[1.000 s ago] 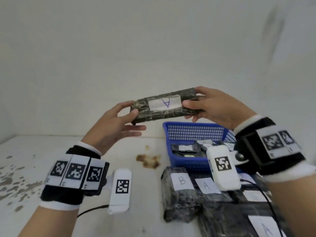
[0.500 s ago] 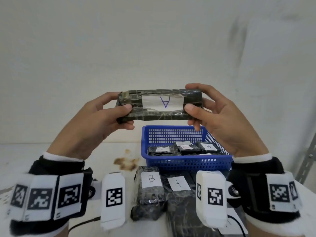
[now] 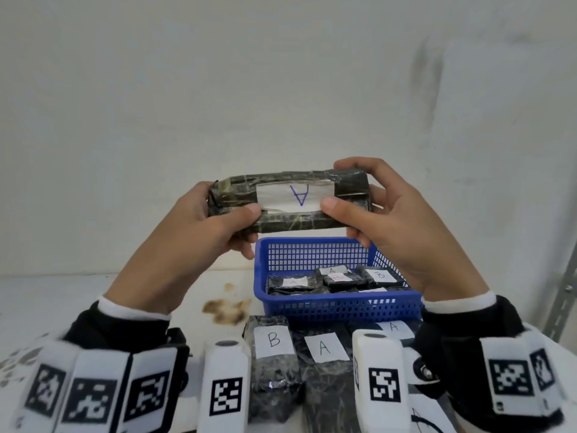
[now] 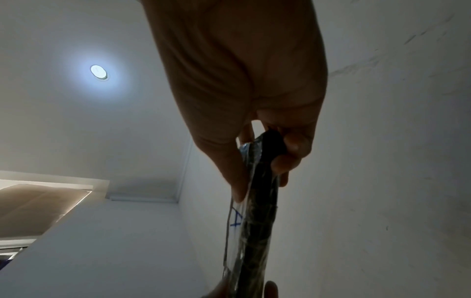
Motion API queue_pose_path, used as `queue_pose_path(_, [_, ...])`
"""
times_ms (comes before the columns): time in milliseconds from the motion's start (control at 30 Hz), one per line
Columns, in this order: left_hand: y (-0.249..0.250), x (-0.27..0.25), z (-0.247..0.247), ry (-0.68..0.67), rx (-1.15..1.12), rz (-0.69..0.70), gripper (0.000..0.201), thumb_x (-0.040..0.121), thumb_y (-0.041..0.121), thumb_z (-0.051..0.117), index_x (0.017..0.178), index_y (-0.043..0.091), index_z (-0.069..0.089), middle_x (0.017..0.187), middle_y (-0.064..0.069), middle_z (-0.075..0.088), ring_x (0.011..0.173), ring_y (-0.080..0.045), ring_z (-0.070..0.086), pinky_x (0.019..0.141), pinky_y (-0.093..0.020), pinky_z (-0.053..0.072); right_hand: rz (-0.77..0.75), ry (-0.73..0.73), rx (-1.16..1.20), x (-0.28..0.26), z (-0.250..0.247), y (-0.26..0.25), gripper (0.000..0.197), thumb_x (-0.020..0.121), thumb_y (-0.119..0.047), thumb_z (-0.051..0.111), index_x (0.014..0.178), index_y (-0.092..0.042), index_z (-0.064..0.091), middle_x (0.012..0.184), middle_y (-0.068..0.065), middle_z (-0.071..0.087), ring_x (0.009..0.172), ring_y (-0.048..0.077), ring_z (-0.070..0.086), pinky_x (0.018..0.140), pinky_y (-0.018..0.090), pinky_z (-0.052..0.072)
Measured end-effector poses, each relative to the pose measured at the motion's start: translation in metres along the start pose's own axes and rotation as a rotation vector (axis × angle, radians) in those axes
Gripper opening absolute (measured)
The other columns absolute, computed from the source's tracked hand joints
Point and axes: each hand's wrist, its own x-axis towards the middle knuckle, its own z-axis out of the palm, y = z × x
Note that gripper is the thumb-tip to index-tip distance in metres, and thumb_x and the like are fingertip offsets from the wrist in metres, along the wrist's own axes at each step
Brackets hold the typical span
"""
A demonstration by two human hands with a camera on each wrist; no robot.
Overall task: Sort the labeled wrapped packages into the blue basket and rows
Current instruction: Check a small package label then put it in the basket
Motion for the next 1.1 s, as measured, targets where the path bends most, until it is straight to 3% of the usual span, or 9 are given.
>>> queue_pose_path(133, [-0.003,0.002,0.000,0.071,0.090,0.024,0.035,0.081,0.020,0.074,0.109,0.008,0.058,0.062,-0.001,0.062,0.054,-0.019,0.051,0.069,-0.036,0.045,-0.023,0.010,-0.051,-0.001,0.005,0.000,0.038,0.081,-0.026,0.079,0.111,-0.039,0.060,0.094,-0.013,0.075,0.064,-0.002,0.065,0.070,0.020,0.047])
queue_pose_path(267, [-0.004,0.002,0.005,0.122,0.147,0.046,0.042,0.074,0.028,0.079,0.106,0.011,0.057,0.065,0.000,0.061,0.049,-0.015,0.048,0.060,-0.030,0.043,-0.037,0.019,-0.098,0.000,0.009,0.002,0.042,0.078,-0.032,0.082,0.112,-0.038,0.058,0.097,-0.018,0.074,0.080,-0.003,0.069,0.070,0.012,0.048])
queue_pose_path(400, [-0.006,0.003,0.009,0.174,0.183,0.065,0.045,0.070,0.035,0.081,0.102,0.017,0.055,0.075,0.002,0.062,0.048,-0.007,0.049,0.053,-0.025,0.040,-0.051,0.020,-0.145,-0.001,0.014,0.002,0.045,0.076,-0.038,0.082,0.113,-0.037,0.057,0.100,-0.020,0.071,0.087,-0.004,0.068,0.077,0.009,0.051])
queue_pose_path(500, [-0.007,0.003,0.011,0.206,0.187,0.081,0.044,0.068,0.040,0.082,0.097,0.021,0.055,0.076,0.003,0.063,0.052,-0.009,0.051,0.051,-0.024,0.039,-0.073,0.066,-0.152,0.000,0.018,0.003,0.045,0.074,-0.041,0.084,0.109,-0.034,0.057,0.099,-0.017,0.070,0.086,-0.004,0.067,0.074,0.008,0.051])
queue_pose_path(633, [-0.008,0.003,0.014,0.223,0.207,0.085,0.047,0.065,0.049,0.079,0.096,0.024,0.054,0.083,0.005,0.065,0.066,-0.011,0.057,0.058,-0.029,0.039,-0.083,0.128,-0.147,0.000,0.024,0.005,0.046,0.071,-0.045,0.084,0.107,-0.033,0.057,0.098,-0.015,0.070,0.085,-0.003,0.067,0.073,0.010,0.052])
queue_pose_path(867, [-0.008,0.004,0.012,0.252,0.188,0.080,0.036,0.073,0.047,0.076,0.092,0.025,0.055,0.080,0.005,0.064,0.061,-0.010,0.055,0.056,-0.028,0.038,-0.082,0.153,-0.145,0.001,0.028,0.005,0.044,0.071,-0.046,0.084,0.103,-0.028,0.059,0.092,-0.014,0.072,0.078,-0.005,0.066,0.068,0.008,0.048])
queue_pose_path(1100, [-0.008,0.005,0.006,0.272,0.151,0.104,0.035,0.073,0.046,0.076,0.090,0.024,0.055,0.076,0.006,0.061,0.058,-0.009,0.052,0.057,-0.030,0.038,-0.107,0.132,-0.101,-0.001,0.029,0.002,0.035,0.074,-0.048,0.077,0.100,-0.029,0.062,0.092,-0.015,0.073,0.084,-0.002,0.067,0.075,0.011,0.051])
